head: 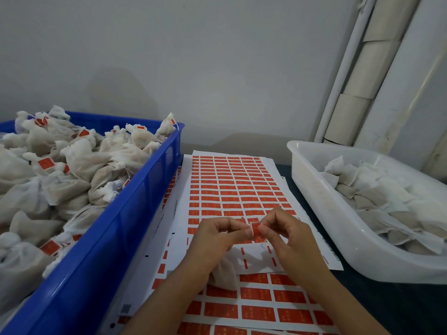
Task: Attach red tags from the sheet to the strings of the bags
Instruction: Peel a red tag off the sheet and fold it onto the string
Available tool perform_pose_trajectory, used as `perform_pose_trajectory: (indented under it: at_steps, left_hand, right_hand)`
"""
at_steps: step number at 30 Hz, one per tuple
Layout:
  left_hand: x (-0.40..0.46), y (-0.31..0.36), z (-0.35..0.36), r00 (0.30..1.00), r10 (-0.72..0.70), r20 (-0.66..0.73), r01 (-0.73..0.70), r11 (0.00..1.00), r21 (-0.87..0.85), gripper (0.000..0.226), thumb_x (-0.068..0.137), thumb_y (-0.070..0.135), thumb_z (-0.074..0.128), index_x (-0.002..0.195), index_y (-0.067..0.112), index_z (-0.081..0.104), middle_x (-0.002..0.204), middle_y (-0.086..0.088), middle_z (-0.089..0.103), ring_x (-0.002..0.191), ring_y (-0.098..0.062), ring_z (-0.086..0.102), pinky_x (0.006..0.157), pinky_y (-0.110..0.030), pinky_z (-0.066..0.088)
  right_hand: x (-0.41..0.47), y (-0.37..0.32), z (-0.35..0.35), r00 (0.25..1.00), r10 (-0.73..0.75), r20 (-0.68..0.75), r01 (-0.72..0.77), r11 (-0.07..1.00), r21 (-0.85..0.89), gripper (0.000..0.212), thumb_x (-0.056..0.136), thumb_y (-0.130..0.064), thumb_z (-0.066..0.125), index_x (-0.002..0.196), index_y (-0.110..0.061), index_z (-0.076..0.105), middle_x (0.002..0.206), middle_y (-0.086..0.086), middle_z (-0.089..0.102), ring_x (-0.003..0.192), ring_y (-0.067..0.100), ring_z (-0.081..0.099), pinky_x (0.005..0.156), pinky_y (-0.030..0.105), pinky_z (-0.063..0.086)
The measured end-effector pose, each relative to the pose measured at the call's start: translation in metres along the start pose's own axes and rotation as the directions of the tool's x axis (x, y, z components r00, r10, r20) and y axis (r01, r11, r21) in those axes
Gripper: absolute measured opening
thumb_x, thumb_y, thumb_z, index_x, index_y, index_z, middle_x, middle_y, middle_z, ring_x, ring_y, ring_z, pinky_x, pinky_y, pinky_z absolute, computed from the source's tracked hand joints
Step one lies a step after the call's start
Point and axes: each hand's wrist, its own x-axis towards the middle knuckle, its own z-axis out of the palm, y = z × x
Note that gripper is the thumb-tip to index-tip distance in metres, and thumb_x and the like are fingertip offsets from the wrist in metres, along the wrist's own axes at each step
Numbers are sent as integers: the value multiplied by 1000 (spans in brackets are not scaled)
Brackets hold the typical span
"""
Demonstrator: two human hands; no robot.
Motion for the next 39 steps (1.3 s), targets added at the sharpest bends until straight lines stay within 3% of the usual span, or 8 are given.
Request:
perform_pose_trajectory:
  at_steps: [11, 19, 23, 26, 29, 32, 35, 39]
  left_hand:
    - [-2, 1, 0, 999, 33, 22, -33, 999, 2, 7, 78, 22, 71, 73, 26, 72, 82, 11, 70, 88, -10, 60, 81, -24, 46]
    - [-3, 1, 4, 992, 111, 54, -110, 994, -26, 17, 85, 22, 64, 72, 30, 70, 75, 18, 69, 85, -6, 62, 74, -17, 45]
    - [-2, -4, 6, 980, 193, 54, -198, 971, 135, 9, 77, 28, 72, 69, 32, 67, 68, 23, 66, 76, 11, 59, 63, -6, 38]
    - [0, -6, 5, 979, 199, 40, -203, 958, 202, 11, 78, 29, 71, 68, 31, 67, 69, 20, 67, 76, 10, 60, 53, 0, 37]
    - [1, -7, 4, 979, 201, 18, -201, 958, 206, 12, 78, 28, 71, 67, 30, 67, 67, 21, 66, 75, 9, 60, 56, 0, 33]
    - [2, -8, 3, 981, 193, -12, -188, 970, 155, 12, 77, 26, 73, 66, 26, 68, 68, 20, 66, 76, 3, 60, 62, -7, 33]
    - [2, -7, 3, 981, 195, -11, -192, 975, 114, 12, 76, 25, 74, 66, 25, 68, 70, 19, 66, 77, 6, 60, 64, -10, 34]
    - [2, -6, 2, 981, 194, -18, -193, 979, 62, 12, 77, 24, 73, 66, 24, 69, 73, 13, 69, 79, -3, 63, 67, -14, 37]
  right_hand:
    - [-2, -5, 0, 1000, 5, -15, -4, 1000, 23, 13, 86, -19, 60, 77, -26, 55, 74, -15, 62, 79, 0, 60, 72, 10, 48]
    - [-1, -3, -3, 1000, 2, -18, -2, 1000, 20, 14, 86, -17, 61, 77, -25, 54, 76, -13, 61, 77, 2, 60, 74, 11, 50]
    - [-2, -1, 0, 1000, -21, -5, 21, 1000, 3, 19, 87, -15, 60, 75, -26, 52, 73, -14, 59, 80, 1, 59, 73, 6, 46]
    - [-2, 0, 1, 1000, -20, -14, 21, 1000, 5, 19, 87, -16, 60, 74, -27, 52, 73, -14, 59, 82, 0, 58, 74, 5, 45]
    - [-2, 0, 3, 1000, -24, -13, 24, 1000, 2, 17, 86, -17, 61, 74, -27, 53, 73, -13, 60, 80, 1, 59, 73, 5, 46]
    - [-2, -1, 3, 999, 12, -38, -13, 1000, -23, 15, 86, -25, 61, 74, -31, 53, 74, -16, 60, 76, 3, 59, 72, 6, 44]
    - [-5, -2, 7, 997, 21, -75, -35, 981, -190, 10, 86, -40, 53, 81, -34, 47, 79, -24, 52, 78, -2, 54, 74, 4, 35]
    - [-5, -9, 13, 994, 56, -91, -79, 958, -274, 34, 76, -61, 31, 101, -38, 26, 95, -27, 40, 87, -1, 50, 88, 16, 42]
